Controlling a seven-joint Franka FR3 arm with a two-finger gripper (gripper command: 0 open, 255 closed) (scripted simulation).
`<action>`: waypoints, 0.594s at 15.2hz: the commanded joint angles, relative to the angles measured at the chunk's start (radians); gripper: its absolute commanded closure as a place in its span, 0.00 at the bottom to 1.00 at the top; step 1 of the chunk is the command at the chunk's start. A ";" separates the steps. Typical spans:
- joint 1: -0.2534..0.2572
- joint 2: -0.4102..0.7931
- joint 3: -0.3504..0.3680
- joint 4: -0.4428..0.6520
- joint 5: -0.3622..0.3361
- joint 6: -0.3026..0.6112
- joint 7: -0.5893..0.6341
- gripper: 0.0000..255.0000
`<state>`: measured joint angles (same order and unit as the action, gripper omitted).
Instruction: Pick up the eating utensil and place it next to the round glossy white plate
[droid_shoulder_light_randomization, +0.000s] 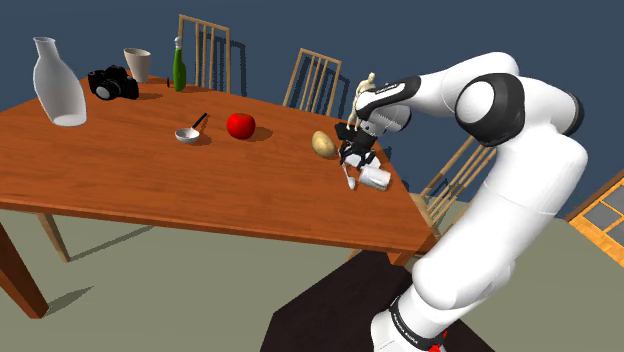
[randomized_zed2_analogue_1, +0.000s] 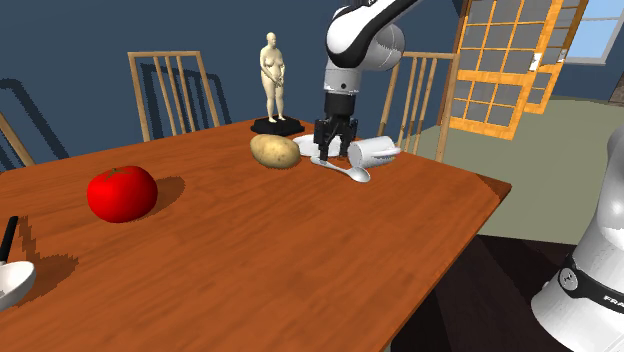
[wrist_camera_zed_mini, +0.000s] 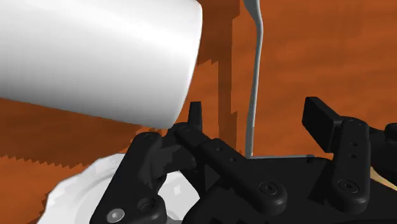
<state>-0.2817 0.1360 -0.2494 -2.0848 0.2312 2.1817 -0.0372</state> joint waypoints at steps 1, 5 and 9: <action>-0.001 -0.029 -0.003 0.015 -0.019 -0.147 0.019 0.00; -0.005 -0.046 -0.008 0.056 -0.030 -0.204 0.026 0.00; -0.005 -0.046 -0.008 0.056 -0.030 -0.204 0.026 0.00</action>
<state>-0.2867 0.0901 -0.2574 -2.0291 0.2016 1.9778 -0.0113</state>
